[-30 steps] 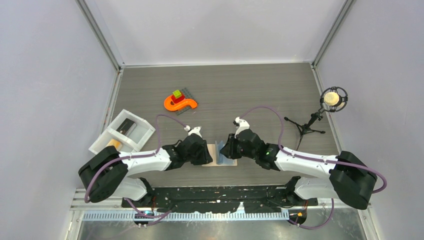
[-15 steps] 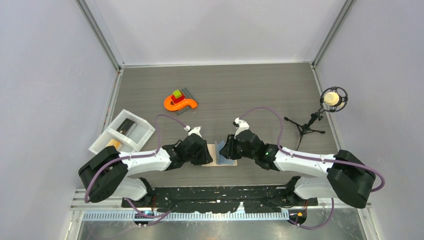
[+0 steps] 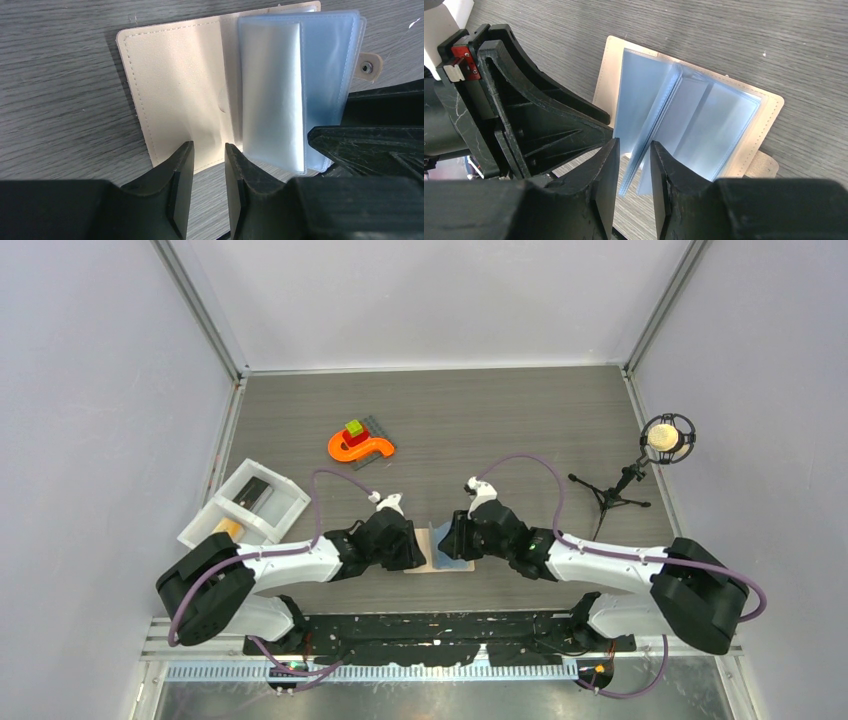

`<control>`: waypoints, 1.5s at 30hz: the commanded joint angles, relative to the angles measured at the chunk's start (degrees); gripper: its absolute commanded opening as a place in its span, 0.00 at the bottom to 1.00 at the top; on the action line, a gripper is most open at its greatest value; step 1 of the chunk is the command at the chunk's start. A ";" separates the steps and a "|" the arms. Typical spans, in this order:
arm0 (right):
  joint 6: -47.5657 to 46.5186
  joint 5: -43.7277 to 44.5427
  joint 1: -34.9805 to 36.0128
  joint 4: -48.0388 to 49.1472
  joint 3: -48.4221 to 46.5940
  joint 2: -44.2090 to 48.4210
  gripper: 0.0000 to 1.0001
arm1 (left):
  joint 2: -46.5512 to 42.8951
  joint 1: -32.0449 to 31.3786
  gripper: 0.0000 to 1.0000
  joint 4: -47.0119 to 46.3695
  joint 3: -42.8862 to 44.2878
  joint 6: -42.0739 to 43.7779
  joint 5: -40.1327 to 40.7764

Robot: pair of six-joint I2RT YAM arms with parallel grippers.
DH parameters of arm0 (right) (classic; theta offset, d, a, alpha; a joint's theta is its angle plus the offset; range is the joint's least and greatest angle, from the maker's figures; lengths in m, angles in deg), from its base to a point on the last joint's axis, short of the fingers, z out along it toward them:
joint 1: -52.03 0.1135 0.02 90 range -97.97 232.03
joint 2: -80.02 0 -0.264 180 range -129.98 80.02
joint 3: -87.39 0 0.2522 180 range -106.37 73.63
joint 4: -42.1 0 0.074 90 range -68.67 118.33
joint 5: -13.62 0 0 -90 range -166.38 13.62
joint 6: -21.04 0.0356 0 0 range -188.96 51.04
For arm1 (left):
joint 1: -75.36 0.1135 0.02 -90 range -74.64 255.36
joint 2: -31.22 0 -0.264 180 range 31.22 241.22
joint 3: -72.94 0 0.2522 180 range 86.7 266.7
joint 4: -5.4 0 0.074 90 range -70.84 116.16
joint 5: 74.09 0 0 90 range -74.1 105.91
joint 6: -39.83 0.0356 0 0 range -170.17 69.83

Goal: Take the credit cards out of the card holder
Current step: Open the card holder at the center of the board.

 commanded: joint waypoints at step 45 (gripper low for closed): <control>-0.01 6.90 0.20 -6.08 -2.07 -1.94 0.57 | -0.43 -0.42 0.32 0.84 -1.73 -0.83 -1.23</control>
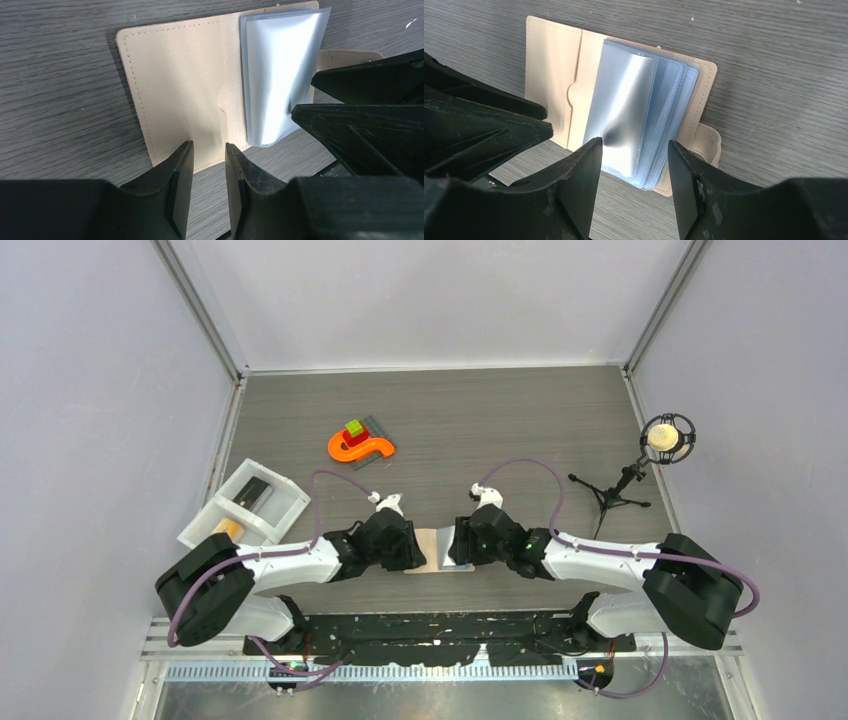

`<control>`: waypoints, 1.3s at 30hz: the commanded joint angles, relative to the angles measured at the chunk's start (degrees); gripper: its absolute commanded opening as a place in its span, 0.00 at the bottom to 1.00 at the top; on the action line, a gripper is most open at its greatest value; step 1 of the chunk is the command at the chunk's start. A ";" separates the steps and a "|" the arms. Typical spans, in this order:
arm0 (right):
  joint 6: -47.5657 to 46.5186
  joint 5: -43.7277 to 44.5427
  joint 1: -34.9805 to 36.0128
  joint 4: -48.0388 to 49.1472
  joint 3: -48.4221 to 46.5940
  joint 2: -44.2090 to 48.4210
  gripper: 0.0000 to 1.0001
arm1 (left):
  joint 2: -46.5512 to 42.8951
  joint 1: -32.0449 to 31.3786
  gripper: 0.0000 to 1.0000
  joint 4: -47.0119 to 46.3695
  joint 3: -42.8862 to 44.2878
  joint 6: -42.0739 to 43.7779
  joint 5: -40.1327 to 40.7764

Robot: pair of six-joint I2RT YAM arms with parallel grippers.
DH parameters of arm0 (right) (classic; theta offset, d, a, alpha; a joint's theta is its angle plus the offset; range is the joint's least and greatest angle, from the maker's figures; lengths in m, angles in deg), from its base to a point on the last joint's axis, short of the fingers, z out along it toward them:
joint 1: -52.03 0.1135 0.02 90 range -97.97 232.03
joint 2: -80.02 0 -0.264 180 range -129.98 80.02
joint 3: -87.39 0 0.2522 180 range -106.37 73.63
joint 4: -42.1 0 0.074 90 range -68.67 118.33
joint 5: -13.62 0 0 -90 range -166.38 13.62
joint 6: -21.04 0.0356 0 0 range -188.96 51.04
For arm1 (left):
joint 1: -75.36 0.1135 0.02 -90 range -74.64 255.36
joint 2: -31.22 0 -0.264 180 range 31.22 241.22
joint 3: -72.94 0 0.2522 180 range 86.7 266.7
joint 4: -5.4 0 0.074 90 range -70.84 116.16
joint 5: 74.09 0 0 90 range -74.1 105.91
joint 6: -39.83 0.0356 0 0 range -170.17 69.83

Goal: Take the credit cards out of the card holder
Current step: Open the card holder at the center of the board.

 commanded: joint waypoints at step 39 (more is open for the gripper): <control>1.58 -9.77 0.15 15.77 0.10 0.44 0.54 | -4.39 -0.38 0.34 4.15 -0.74 -1.37 -1.86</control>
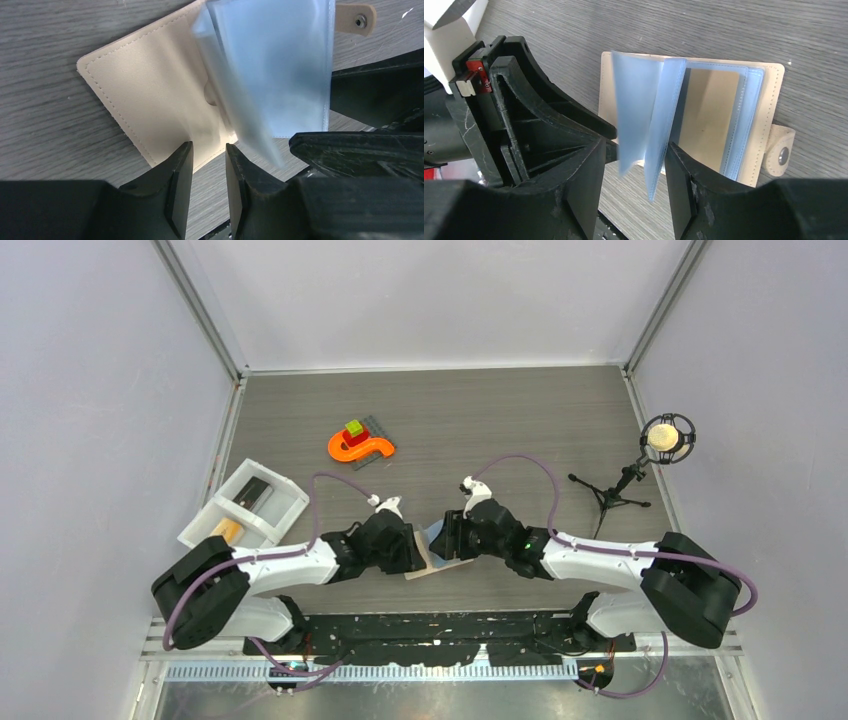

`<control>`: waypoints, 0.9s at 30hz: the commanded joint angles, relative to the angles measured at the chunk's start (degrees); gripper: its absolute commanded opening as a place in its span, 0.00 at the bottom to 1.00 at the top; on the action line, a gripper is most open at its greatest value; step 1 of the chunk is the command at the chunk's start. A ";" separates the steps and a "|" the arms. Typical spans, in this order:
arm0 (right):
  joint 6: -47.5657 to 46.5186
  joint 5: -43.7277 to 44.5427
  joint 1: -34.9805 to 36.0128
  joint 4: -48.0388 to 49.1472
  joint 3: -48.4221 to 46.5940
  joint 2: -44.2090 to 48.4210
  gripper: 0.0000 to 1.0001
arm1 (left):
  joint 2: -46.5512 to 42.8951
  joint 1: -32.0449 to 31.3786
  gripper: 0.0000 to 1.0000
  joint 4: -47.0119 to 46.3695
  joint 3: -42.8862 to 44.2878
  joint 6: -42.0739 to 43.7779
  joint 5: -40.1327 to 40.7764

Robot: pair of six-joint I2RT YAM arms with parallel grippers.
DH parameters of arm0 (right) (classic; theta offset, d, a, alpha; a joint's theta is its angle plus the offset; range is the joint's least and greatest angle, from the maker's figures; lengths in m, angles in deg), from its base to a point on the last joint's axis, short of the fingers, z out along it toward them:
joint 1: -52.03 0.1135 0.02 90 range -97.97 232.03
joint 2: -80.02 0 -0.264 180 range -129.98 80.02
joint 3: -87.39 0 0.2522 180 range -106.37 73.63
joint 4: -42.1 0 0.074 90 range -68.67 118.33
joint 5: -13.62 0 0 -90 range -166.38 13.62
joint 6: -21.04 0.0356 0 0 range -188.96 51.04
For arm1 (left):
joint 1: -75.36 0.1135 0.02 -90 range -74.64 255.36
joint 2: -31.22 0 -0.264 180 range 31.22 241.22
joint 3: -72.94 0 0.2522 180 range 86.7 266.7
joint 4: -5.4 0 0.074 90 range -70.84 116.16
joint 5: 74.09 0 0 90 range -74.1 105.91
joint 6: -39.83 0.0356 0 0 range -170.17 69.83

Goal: Take the credit cards out of the card holder
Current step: Open the card holder at the center of the board.

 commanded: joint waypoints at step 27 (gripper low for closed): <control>1.10 -9.65 2.60 11.86 -2.28 -7.57 0.47 | -27.17 8.07 0.38 22.63 0.51 2.37 5.51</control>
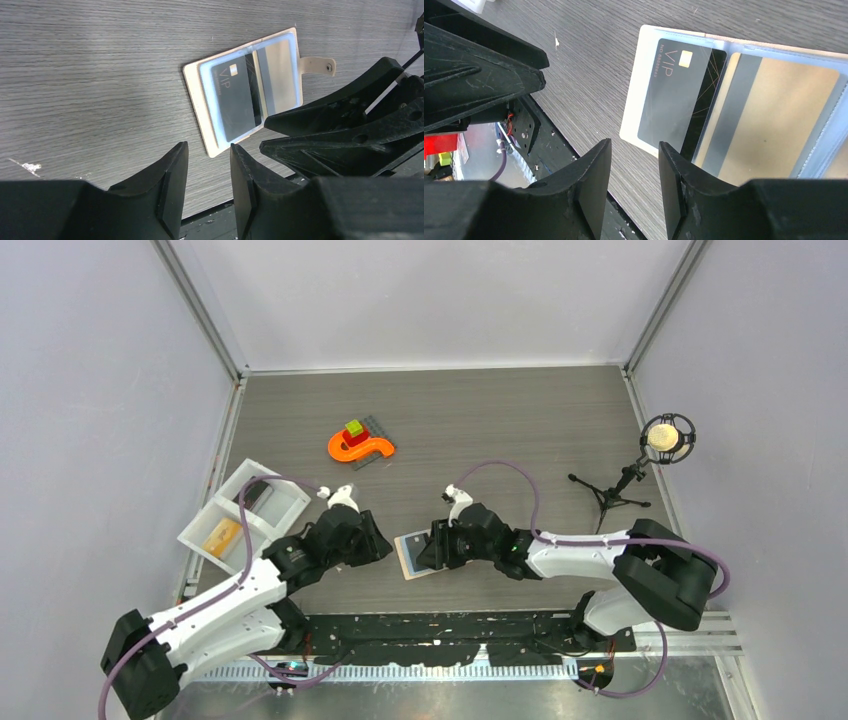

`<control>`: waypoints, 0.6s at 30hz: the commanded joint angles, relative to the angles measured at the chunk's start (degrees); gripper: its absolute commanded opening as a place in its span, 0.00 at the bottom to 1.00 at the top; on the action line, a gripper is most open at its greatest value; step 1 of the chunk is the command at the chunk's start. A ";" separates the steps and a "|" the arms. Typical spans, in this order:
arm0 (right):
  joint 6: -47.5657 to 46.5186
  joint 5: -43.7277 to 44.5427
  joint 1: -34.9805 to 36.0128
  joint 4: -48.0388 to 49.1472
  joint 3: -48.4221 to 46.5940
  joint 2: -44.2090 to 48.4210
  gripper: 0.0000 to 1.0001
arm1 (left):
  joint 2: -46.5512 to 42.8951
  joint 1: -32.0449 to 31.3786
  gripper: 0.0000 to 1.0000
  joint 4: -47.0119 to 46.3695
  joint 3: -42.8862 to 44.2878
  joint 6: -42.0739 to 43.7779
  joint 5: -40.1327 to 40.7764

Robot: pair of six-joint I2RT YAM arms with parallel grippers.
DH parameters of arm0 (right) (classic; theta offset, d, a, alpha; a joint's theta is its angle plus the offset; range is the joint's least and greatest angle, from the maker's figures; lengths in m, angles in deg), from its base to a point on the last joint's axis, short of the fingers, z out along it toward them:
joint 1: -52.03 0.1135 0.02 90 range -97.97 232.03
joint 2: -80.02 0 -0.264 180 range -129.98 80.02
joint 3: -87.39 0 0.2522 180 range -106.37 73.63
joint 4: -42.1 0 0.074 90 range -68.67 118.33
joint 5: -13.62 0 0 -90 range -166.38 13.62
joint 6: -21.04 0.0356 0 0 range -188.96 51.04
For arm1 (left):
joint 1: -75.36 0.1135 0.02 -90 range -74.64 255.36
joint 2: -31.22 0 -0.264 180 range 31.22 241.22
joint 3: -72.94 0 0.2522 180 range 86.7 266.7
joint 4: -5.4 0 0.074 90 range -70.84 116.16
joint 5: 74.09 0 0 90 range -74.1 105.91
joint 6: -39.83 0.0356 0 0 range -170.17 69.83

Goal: Take the credit cards out of the card holder
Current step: Open the card holder at the center of the board.

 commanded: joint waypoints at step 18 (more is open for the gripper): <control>-4.48 5.95 -2.68 -5.16 -0.95 6.65 0.37 | 12.34 0.19 0.32 -14.91 0.72 2.77 -9.97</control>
